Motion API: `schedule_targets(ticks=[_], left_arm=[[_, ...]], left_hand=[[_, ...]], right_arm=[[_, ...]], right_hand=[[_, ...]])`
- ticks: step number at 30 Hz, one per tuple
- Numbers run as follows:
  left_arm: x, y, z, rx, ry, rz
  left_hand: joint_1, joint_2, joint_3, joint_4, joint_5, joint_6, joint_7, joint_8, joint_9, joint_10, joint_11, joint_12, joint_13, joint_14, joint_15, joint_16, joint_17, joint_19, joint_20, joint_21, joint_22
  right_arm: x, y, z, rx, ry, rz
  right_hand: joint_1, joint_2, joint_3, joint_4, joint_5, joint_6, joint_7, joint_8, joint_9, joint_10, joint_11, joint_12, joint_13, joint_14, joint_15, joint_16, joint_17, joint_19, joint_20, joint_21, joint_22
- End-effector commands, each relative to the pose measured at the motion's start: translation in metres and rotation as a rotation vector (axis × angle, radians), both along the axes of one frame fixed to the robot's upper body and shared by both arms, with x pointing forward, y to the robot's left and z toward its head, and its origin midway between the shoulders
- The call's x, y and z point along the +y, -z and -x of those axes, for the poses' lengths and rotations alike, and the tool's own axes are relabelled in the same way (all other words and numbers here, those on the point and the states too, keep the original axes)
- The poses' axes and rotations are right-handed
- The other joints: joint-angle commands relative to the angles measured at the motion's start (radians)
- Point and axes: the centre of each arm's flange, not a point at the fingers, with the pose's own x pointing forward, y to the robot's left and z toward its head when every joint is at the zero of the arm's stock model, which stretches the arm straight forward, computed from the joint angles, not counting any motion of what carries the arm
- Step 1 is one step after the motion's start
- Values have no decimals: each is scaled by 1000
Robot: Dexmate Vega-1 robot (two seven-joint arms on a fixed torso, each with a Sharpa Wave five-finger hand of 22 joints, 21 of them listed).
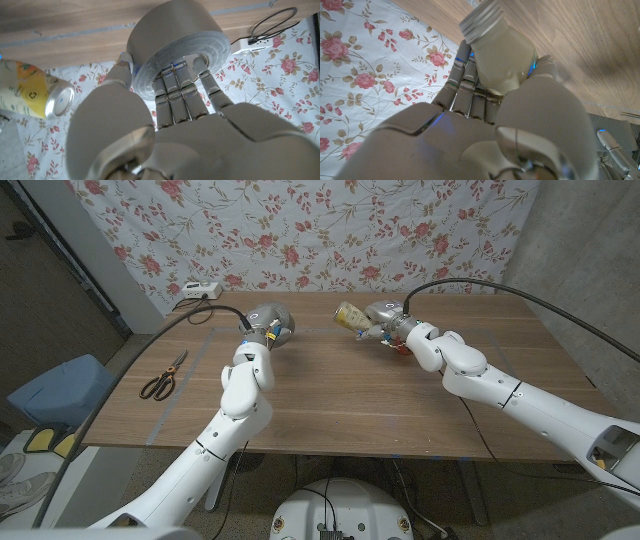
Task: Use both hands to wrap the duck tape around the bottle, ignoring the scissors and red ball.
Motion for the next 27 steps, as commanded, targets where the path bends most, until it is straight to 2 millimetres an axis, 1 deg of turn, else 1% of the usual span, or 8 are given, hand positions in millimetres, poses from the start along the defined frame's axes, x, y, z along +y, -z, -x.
schedule_targets(ticks=[1,7,10,12,17,22,27], left_arm=[[-4,-14,23,-299,58,216],[-7,-17,26,-418,88,308],[-8,-21,26,-446,124,357],[-10,-25,26,-475,185,440],[-13,-30,21,-514,307,595],[-16,-38,17,-536,354,647],[-20,-51,10,-575,439,671]], left_hand=[[109,86,100,48,-1,51,-23,-1,1,168,-162,14,214,7,-125,-5,0,5,-7,13,2],[133,68,93,16,-8,77,-24,-4,-9,182,-163,1,185,24,-133,-2,6,19,-25,29,0],[141,63,88,8,-12,88,-22,-7,-16,180,-160,-12,170,25,-132,-4,8,21,-33,36,-2],[150,57,84,1,-14,90,-24,-12,-23,181,-161,-24,157,27,-133,-4,10,27,-39,43,-3],[157,57,80,2,-15,91,-24,-20,-33,186,-158,-43,135,33,-131,-7,10,36,-41,54,-4],[153,60,76,11,-16,84,-17,-29,-41,180,-160,-64,116,27,-125,-17,5,28,-32,59,-6],[152,62,74,13,-15,82,-22,-34,-45,179,-163,-76,105,20,-126,-26,2,21,-30,61,-6]], right_arm=[[-4,-2,6,-72,10,-6],[-5,-1,13,-119,23,-16],[-6,-2,15,-128,24,-26],[-6,-2,16,-138,30,-36],[-8,0,16,-140,41,-44],[-9,2,17,-129,43,-37],[-11,5,18,-114,24,-48]], right_hand=[[71,66,310,126,-2,257,-168,5,4,258,-140,102,4,120,-205,6,146,-2,-41,8,1],[72,66,310,126,-2,256,-170,3,7,264,-147,105,7,122,-205,8,152,-3,-42,13,-2],[73,65,309,126,-2,257,-171,2,9,263,-149,105,9,122,-205,8,155,-3,-42,16,-4],[74,65,310,126,-2,258,-172,1,10,263,-149,105,9,123,-205,8,156,-3,-42,17,-5],[75,65,309,126,-3,259,-173,0,12,264,-152,105,11,124,-205,9,161,-4,-42,21,-7],[75,64,308,127,-3,260,-174,-2,13,266,-152,104,10,124,-205,10,165,-4,-44,24,-9],[76,65,308,127,-3,260,-176,-4,15,263,-153,102,10,123,-206,10,169,-5,-45,28,-11]])
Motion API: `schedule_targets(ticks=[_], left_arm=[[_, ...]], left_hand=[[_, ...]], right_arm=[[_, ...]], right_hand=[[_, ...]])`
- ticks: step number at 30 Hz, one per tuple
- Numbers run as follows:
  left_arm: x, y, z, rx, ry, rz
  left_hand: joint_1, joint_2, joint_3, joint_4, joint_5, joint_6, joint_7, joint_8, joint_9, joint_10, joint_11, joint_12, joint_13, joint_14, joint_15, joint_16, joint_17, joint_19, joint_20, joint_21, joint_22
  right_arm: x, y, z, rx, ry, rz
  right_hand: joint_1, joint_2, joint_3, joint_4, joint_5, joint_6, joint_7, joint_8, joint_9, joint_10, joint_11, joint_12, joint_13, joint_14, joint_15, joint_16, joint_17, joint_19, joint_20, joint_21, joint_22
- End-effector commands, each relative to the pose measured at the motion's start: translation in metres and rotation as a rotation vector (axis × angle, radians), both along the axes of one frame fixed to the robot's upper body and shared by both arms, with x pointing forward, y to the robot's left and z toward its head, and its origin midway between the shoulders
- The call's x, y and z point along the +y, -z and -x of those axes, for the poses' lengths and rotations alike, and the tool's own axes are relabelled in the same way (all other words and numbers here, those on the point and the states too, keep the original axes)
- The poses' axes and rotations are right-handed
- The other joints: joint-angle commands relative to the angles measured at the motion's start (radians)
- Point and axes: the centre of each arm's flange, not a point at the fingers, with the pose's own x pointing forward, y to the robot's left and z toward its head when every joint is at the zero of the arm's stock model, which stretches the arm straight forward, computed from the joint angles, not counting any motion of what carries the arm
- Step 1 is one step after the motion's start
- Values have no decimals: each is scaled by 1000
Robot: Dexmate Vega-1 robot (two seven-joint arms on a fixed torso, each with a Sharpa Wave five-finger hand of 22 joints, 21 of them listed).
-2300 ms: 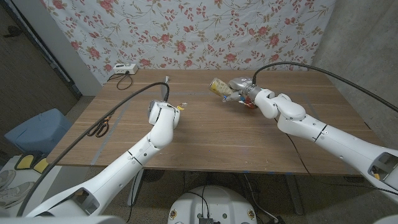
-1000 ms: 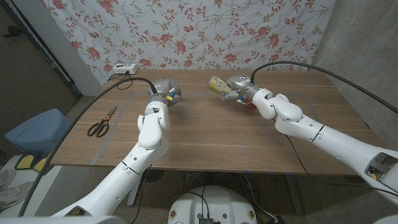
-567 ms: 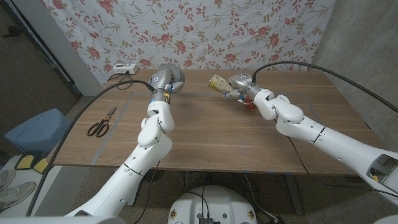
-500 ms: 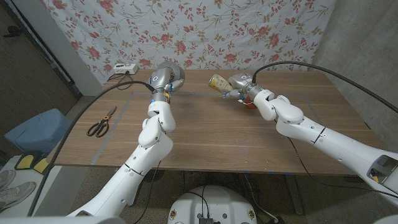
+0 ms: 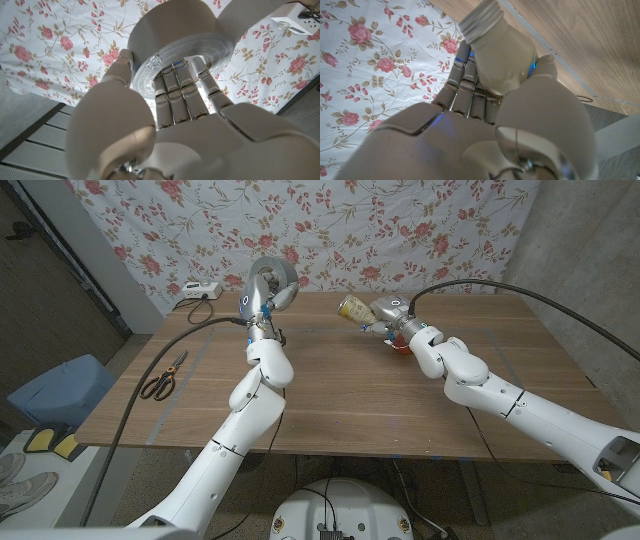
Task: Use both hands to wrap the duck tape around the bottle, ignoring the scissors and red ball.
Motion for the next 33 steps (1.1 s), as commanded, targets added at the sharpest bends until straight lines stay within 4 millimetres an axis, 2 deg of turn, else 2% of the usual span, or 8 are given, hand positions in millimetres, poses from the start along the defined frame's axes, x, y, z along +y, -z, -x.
schedule_targets(ticks=[1,11,24,33], left_arm=[[-6,-23,-10,-134,196,153],[-20,-53,-21,-115,311,146],[-36,-91,-33,-19,462,100],[-49,-116,-37,73,489,37]], left_hand=[[107,109,73,13,-1,55,-41,-5,-1,163,-174,-12,0,-8,-123,-6,-2,-4,5,9,-1],[111,113,64,14,-1,61,-47,-12,-9,176,-176,-33,-26,-4,-125,-10,0,-2,0,22,-4],[128,111,53,6,-2,76,-31,-20,-19,191,-163,-48,-39,10,-129,-10,5,-1,2,38,-7],[139,108,45,5,-3,88,-23,-25,-25,202,-154,-54,-41,19,-126,-13,6,5,7,53,-8]], right_arm=[[-4,6,4,13,-15,-19],[-5,13,4,36,-74,-78],[7,16,3,51,-146,-83],[16,12,7,23,-169,-62]], right_hand=[[75,66,295,129,2,251,-178,3,4,263,-152,102,2,123,-206,6,167,-4,-47,6,0],[76,64,293,129,1,256,-174,0,6,266,-148,101,3,123,-205,7,176,-6,-49,14,-4],[80,61,291,127,1,262,-173,-4,4,264,-135,98,4,120,-206,6,184,-10,-50,20,-8],[82,60,289,127,1,263,-173,-7,5,262,-135,98,9,119,-205,6,189,-13,-51,25,-10]])
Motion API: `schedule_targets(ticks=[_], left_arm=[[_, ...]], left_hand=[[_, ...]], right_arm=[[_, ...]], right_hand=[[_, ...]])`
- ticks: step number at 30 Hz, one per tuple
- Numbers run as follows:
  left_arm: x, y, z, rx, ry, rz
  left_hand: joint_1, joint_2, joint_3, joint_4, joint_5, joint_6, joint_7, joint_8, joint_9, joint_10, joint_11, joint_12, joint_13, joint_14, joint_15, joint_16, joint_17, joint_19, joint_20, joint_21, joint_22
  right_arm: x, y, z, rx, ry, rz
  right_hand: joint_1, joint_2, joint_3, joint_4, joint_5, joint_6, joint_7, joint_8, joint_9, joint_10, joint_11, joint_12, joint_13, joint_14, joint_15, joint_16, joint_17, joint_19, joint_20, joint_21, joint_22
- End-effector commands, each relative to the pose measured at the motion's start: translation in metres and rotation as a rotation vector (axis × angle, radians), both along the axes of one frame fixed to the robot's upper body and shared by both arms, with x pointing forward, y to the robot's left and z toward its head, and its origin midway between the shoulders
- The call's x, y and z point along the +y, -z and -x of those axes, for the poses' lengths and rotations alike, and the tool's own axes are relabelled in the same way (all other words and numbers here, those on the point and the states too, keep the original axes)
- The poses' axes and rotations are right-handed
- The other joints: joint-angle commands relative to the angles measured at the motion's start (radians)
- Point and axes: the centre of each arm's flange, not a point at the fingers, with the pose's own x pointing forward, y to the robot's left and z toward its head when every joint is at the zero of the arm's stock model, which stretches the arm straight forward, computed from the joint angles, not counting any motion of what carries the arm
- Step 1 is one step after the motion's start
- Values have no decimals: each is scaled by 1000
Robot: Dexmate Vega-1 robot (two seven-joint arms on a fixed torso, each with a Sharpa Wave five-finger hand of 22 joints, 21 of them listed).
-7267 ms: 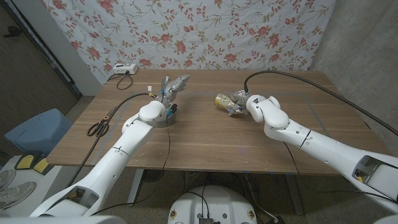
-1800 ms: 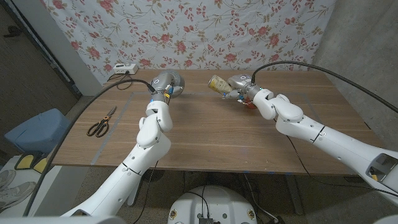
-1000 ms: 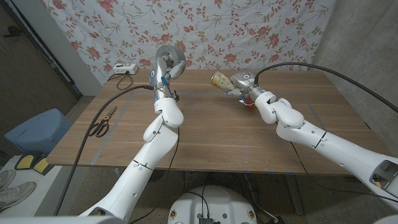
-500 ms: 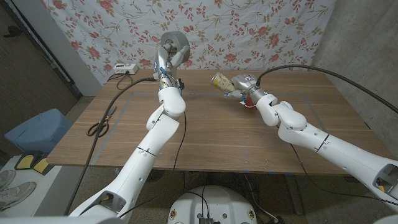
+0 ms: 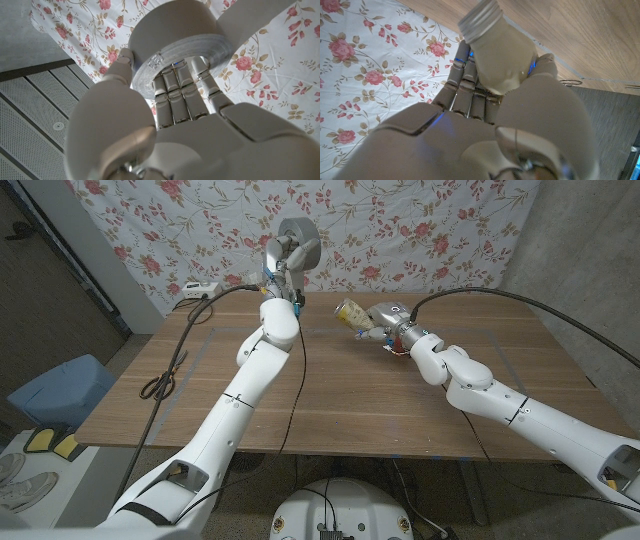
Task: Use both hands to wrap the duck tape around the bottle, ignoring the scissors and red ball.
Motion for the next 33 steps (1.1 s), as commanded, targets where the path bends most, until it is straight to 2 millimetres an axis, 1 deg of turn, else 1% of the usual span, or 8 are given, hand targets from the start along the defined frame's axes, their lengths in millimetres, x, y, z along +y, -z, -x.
schedule_targets(ticks=[1,8,10,11,12,19,27,33], left_arm=[[-18,-38,-5,81,78,-91],[-30,-51,-9,140,112,-140],[-32,-53,-9,153,113,-157],[-36,-55,-10,165,111,-174],[-38,-56,-10,176,113,-186],[-47,-65,-10,212,132,-234],[-57,-71,-6,217,142,-258],[-61,-72,-5,215,155,-260]], left_hand=[[131,117,34,14,6,71,-24,-2,-2,180,-163,-4,-1,15,-125,-6,4,11,0,11,1],[141,115,30,10,4,78,-13,-5,-5,191,-162,-7,-3,27,-126,-4,5,16,1,21,0],[140,116,30,13,3,79,-11,-7,-6,195,-160,-8,-5,31,-121,-4,4,17,1,24,-1],[143,114,29,11,3,80,-9,-7,-7,198,-155,-7,-4,34,-123,-5,4,18,3,26,-1],[144,113,29,11,3,80,-2,-8,-7,199,-156,-7,-3,35,-123,-5,3,18,4,27,-1],[153,110,29,7,1,84,2,-12,-9,201,-152,-8,1,42,-124,-8,1,20,9,34,-1],[163,107,24,6,-1,91,8,-16,-11,205,-151,-9,5,46,-125,-9,2,22,9,44,-2],[169,106,22,7,-3,96,12,-19,-12,211,-151,-11,5,49,-124,-10,3,23,7,51,-3]], right_arm=[[12,-1,4,-28,-50,11],[25,1,5,-64,-45,39],[27,0,5,-68,-45,43],[31,0,4,-71,-44,55],[33,0,3,-74,-44,61],[46,-4,-1,-89,-57,88],[59,-8,-7,-93,-72,103],[64,-11,-13,-88,-70,103]], right_hand=[[70,71,286,126,5,256,-180,0,6,256,-138,97,3,119,-205,6,179,-3,-49,9,1],[72,72,285,126,5,259,-182,-1,7,257,-144,97,6,119,-205,6,184,-7,-50,13,-1],[72,73,285,127,5,259,-183,-2,6,258,-143,96,5,120,-206,6,185,-6,-50,14,-1],[73,73,285,127,5,258,-183,-3,7,259,-141,96,5,120,-206,6,186,-7,-50,15,-2],[73,74,285,127,5,259,-182,-3,8,259,-145,97,7,121,-205,6,187,-8,-50,16,-2],[76,74,284,126,5,259,-181,-4,11,262,-143,96,7,123,-206,7,193,-7,-51,22,-4],[77,74,283,126,5,261,-180,-4,14,263,-146,94,8,125,-206,7,199,-8,-52,27,-5],[79,74,282,126,5,262,-179,-5,15,265,-146,94,10,126,-206,8,203,-10,-52,32,-6]])
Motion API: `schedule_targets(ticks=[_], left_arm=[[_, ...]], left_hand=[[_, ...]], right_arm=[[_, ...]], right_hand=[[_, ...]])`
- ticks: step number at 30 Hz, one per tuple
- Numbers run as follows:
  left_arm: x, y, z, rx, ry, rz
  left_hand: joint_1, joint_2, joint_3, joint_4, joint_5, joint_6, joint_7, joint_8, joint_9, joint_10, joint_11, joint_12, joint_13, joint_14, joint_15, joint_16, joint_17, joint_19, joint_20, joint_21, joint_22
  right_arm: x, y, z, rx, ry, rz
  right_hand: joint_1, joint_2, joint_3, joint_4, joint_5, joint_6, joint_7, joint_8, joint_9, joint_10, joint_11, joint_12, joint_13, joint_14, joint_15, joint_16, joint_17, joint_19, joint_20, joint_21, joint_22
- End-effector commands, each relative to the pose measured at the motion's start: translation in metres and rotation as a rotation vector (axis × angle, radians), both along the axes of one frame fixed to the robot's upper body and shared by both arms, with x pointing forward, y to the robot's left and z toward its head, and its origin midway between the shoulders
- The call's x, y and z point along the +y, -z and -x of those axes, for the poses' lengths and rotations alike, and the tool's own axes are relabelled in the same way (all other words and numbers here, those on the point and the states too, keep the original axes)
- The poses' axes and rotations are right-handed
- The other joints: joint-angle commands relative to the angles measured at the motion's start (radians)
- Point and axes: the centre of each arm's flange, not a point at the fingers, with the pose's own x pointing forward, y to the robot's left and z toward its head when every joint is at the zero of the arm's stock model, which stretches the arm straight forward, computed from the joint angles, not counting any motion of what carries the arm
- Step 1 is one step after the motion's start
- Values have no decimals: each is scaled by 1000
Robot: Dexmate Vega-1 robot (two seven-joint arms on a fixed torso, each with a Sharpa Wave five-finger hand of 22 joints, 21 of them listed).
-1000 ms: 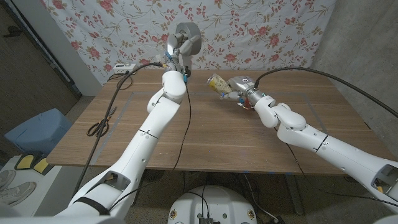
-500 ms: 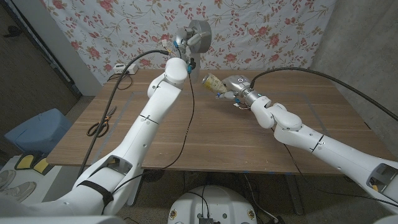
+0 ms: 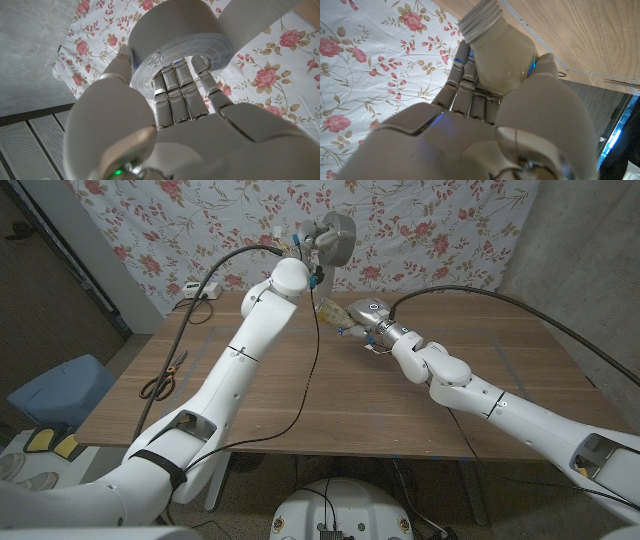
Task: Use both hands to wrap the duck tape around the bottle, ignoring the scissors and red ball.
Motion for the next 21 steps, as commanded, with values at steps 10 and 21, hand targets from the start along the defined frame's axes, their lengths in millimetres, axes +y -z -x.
schedule_targets(ticks=[10,21], left_arm=[[-19,-11,8,26,37,-52],[-22,-11,15,57,32,-73]], left_hand=[[153,129,17,8,-1,67,11,-9,1,179,-158,3,8,21,-127,-4,5,9,2,17,1],[169,126,14,4,-3,74,17,-15,0,189,-154,0,9,29,-128,-4,7,13,4,31,0]], right_arm=[[20,-6,-18,14,-9,31],[20,-8,-37,36,27,30]], right_hand=[[80,76,281,127,8,255,-177,1,8,267,-148,92,5,127,-208,4,209,-4,-58,16,1],[82,77,280,128,8,257,-176,-1,10,270,-150,91,6,131,-208,5,217,-5,-58,23,0]])
